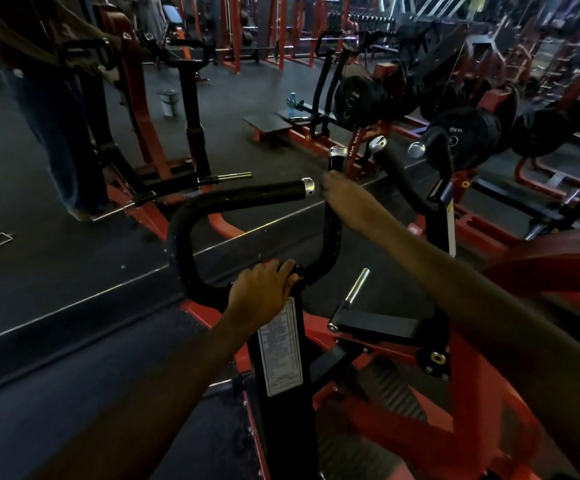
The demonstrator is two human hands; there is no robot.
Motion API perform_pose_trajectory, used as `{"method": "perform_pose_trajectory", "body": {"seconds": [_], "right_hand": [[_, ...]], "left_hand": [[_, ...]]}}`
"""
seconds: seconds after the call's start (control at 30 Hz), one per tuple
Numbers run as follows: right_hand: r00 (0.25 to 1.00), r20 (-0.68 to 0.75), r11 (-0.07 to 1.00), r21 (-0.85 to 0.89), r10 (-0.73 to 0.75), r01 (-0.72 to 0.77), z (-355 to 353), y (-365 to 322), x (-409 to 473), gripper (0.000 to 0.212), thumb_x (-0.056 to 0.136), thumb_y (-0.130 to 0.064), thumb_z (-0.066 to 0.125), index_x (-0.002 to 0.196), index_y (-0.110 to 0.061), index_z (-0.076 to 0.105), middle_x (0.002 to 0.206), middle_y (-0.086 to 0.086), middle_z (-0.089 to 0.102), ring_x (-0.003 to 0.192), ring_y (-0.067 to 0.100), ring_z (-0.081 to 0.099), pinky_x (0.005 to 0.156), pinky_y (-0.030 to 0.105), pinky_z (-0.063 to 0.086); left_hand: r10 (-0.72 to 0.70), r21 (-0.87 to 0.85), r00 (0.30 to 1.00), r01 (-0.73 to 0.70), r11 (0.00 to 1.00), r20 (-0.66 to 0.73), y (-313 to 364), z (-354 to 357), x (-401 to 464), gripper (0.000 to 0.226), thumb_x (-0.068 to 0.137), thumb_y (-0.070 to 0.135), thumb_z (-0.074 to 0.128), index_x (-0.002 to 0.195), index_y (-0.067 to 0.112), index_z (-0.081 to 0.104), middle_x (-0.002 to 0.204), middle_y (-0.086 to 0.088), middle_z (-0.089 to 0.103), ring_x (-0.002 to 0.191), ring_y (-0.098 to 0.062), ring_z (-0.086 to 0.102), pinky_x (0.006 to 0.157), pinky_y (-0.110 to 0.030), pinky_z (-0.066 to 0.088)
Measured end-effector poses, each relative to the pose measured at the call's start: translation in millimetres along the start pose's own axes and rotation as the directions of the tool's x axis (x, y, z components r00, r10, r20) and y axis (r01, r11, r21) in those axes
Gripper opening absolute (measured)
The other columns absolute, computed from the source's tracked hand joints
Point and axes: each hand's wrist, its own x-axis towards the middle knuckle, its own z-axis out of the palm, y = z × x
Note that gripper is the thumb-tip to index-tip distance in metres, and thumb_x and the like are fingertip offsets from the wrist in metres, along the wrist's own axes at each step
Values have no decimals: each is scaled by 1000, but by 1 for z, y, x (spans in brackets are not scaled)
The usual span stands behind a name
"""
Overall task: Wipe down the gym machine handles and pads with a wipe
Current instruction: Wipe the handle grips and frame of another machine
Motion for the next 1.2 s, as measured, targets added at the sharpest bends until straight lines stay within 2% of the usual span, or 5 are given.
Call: {"method": "perform_pose_trajectory", "body": {"seconds": [0.3, 0.53, 0.73, 0.87, 1.2], "right_hand": [[712, -274, 630, 718, 646, -296, -15, 5, -4, 32, 89, 7, 45, 117, 3, 61, 119, 18, 61, 112, 24, 57, 102, 20, 39], [690, -212, 555, 768, 692, -321, 23, -32, -19, 31, 96, -2, 46, 123, -5, 59, 96, 10, 64, 86, 19, 62, 82, 27, 52], [424, 275, -51, 882, 863, -468, 16, -21, -15, 24, 91, -11, 49, 70, -13, 61, 67, 2, 57, 59, 10, 51, 58, 18, 46], [554, 472, -462, 870, 685, -171, -15, 17, 33, 24, 91, 7, 40, 75, -6, 55, 43, -6, 51, 45, 7, 53, 71, 34, 55], [692, 579, -613, 751, 431, -246, 16, -18, -34, 21, 88, 3, 32, 90, 3, 53, 81, 20, 66, 78, 27, 66, 77, 34, 55]], "left_hand": [[-3, -52, 996, -2, 999, -86, -1, 6, 0, 56, 99, 45, 18, 126, 19, 59, 100, -2, 69, 75, -22, 67, 56, -30, 46], [12, -10, 986, -14, 1000, -169, -2, 10, -1, 49, 97, 42, 26, 112, 19, 67, 83, 0, 68, 58, -19, 64, 45, -26, 40], [17, 28, 976, -11, 1000, -219, -2, 16, -1, 48, 96, 41, 28, 112, 19, 68, 83, 1, 68, 58, -17, 62, 46, -26, 41], [12, 25, 976, -7, 1000, -218, -2, 19, 0, 50, 97, 41, 27, 114, 18, 67, 83, -1, 68, 57, -19, 62, 47, -27, 42], [9, 7, 978, -8, 1000, -207, -3, 20, 0, 49, 98, 41, 26, 118, 18, 65, 86, -1, 68, 61, -20, 63, 50, -28, 42]]}}
